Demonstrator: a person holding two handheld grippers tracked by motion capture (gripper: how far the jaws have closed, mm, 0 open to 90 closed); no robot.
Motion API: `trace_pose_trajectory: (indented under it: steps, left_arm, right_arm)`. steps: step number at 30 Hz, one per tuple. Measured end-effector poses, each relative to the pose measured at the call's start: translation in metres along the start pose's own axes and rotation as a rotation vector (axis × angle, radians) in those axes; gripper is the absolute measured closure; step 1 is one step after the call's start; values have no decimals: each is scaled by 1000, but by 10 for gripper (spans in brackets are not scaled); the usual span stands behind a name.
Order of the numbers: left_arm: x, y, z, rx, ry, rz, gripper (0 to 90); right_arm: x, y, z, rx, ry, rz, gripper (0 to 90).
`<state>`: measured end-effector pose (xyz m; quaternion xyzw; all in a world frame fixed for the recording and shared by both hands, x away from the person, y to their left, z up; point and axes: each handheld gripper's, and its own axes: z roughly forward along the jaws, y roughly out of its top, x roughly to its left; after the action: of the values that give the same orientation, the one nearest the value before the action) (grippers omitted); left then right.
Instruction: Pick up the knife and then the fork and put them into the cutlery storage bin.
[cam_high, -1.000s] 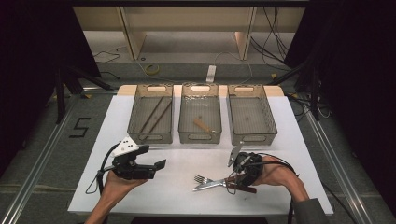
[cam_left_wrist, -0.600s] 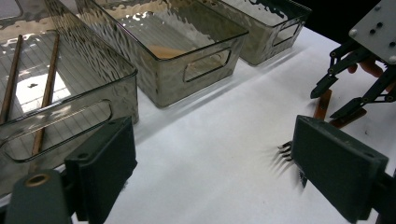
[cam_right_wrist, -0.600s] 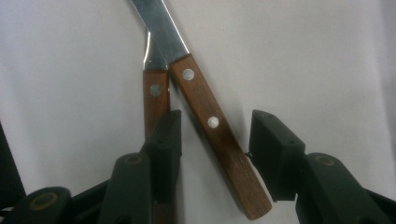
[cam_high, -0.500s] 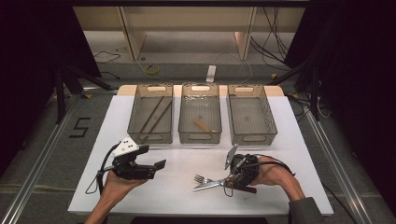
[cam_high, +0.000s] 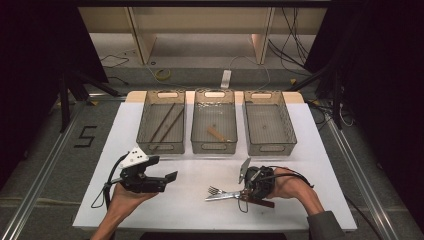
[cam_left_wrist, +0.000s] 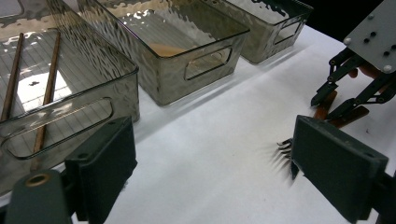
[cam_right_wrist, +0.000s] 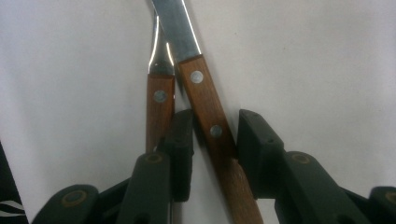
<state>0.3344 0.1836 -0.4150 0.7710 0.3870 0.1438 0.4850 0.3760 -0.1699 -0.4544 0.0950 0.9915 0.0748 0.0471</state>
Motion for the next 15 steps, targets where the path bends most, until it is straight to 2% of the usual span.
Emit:
trace_pose_trajectory:
  steps: [6, 15]
  left_arm:
    - [-1, 0, 0, 1, -1, -2, 133]
    - [-2, 0, 2, 9, -3, 5, 133]
  right_arm:
    - [2, 1, 0, 8, -4, -38, 726]
    - [4, 1, 0, 5, -1, -59, 760]
